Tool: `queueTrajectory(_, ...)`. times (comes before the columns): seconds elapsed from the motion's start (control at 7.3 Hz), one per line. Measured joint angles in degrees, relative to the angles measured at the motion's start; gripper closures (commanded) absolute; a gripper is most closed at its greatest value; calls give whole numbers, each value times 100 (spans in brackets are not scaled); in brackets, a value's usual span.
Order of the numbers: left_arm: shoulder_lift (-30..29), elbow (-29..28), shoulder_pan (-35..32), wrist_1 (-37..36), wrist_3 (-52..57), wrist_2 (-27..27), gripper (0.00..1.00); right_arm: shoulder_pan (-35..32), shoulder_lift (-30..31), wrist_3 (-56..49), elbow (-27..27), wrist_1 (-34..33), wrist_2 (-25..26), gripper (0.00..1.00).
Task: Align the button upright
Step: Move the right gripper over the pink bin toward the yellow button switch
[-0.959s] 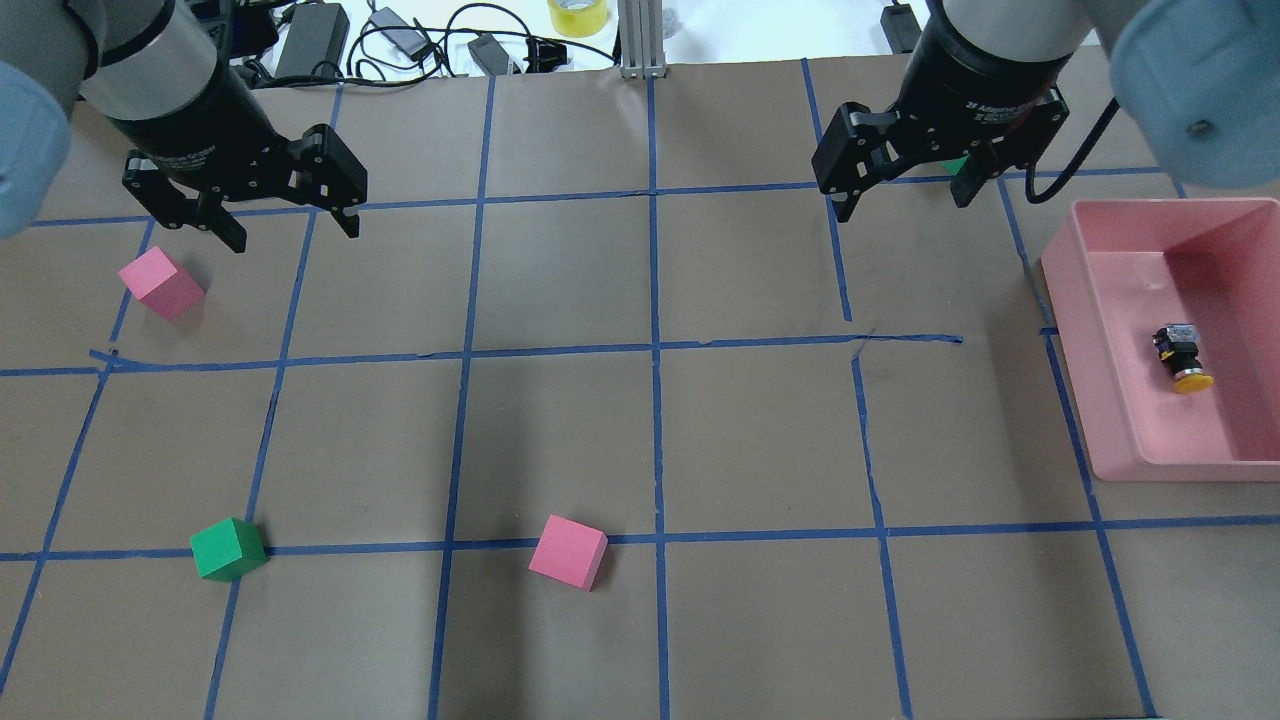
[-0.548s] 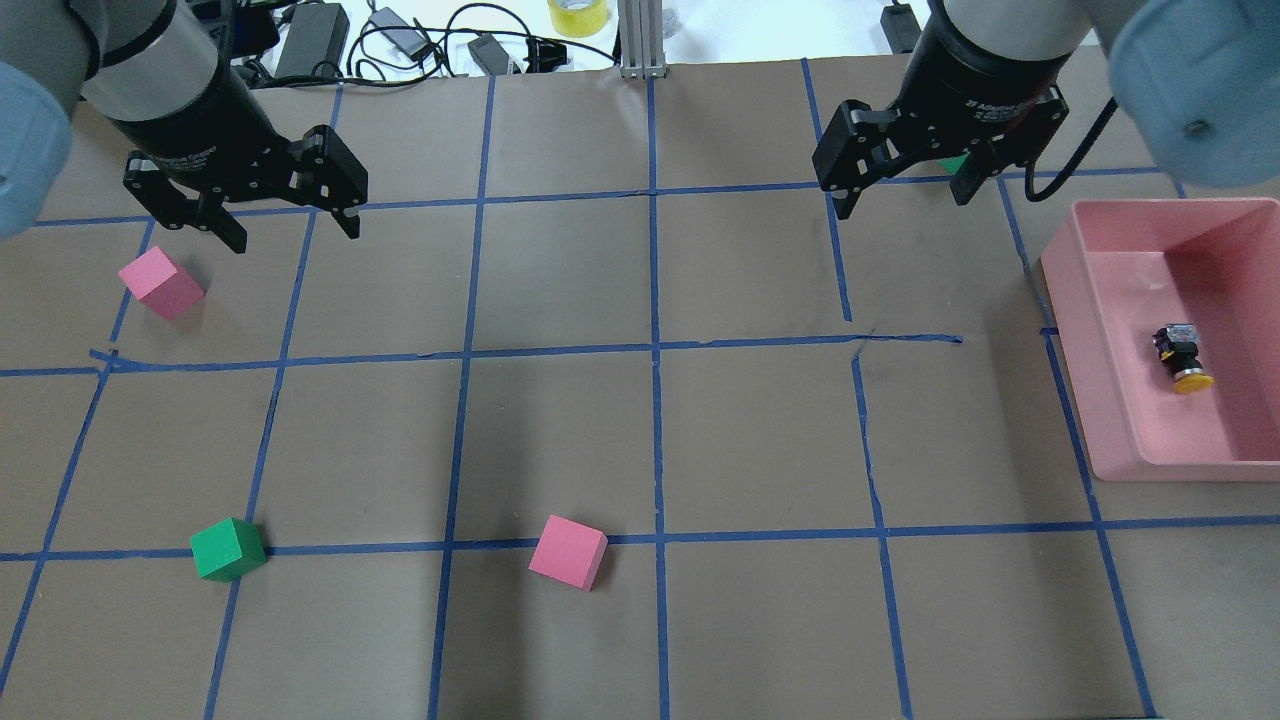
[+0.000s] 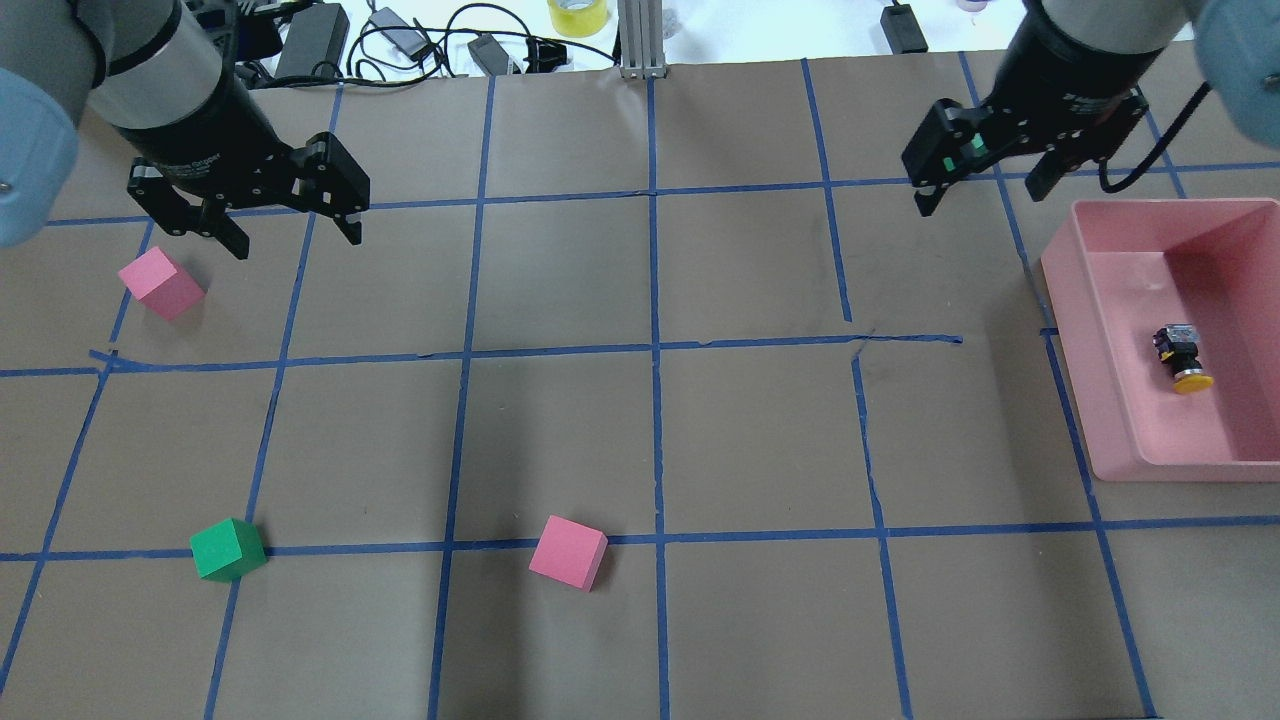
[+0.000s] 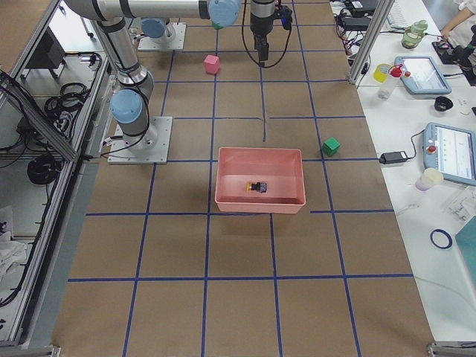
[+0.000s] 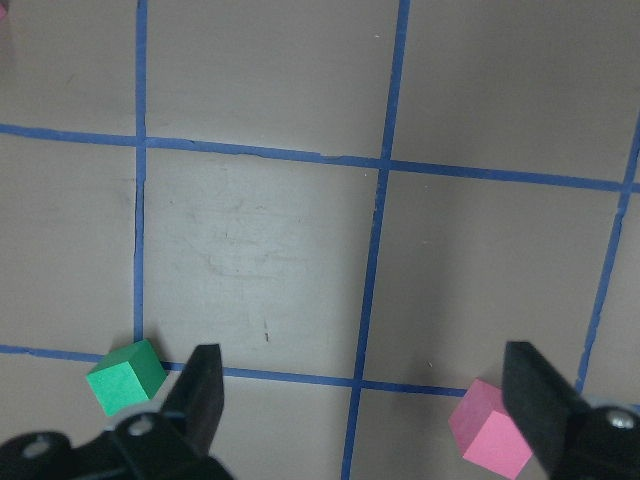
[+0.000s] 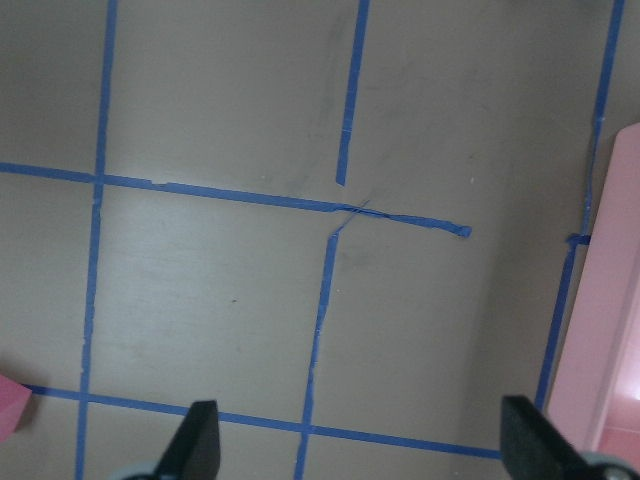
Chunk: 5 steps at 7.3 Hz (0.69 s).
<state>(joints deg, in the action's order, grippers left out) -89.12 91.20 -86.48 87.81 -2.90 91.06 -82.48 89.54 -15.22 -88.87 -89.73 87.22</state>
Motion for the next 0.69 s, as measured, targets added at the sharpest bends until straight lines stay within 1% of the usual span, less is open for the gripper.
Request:
queueTrajectory(0.27, -2, 3, 0, -8, 0, 0, 0, 1433, -274, -1522, -304, -150, -43, 0)
queueTrajectory(0.41, -5, 3, 0, -16, 0, 0, 0, 2145, -468, -2221, -560, -504, -47, 0)
queueTrajectory(0.55, -7, 3, 0, -19, 0, 0, 0, 2659, -682, -2708, -877, -1052, -31, 0)
queueTrajectory(0.69, -8, 6, 0, -21, 0, 0, 0, 2918, -887, -2996, -1229, -1731, 85, 0)
